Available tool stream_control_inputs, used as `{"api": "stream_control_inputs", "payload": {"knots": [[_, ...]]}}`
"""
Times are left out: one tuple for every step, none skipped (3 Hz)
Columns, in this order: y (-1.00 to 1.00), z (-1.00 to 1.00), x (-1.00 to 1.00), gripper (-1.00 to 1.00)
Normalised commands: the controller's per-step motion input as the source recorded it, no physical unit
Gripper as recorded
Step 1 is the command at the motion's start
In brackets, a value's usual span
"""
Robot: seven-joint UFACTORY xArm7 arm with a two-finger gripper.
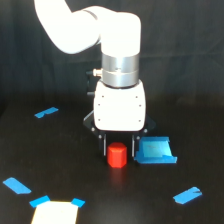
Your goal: Pick up the red object from the table
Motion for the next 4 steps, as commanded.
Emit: {"api": "stream_control_inputs", "payload": {"knots": [[0.18,0.22,-0.16,-1.00],[-0.18,1.00,-1.00,-1.00],[-0.70,1.00,-0.93,-1.00],[-0.23,1.00,0.16,-1.00]]}}
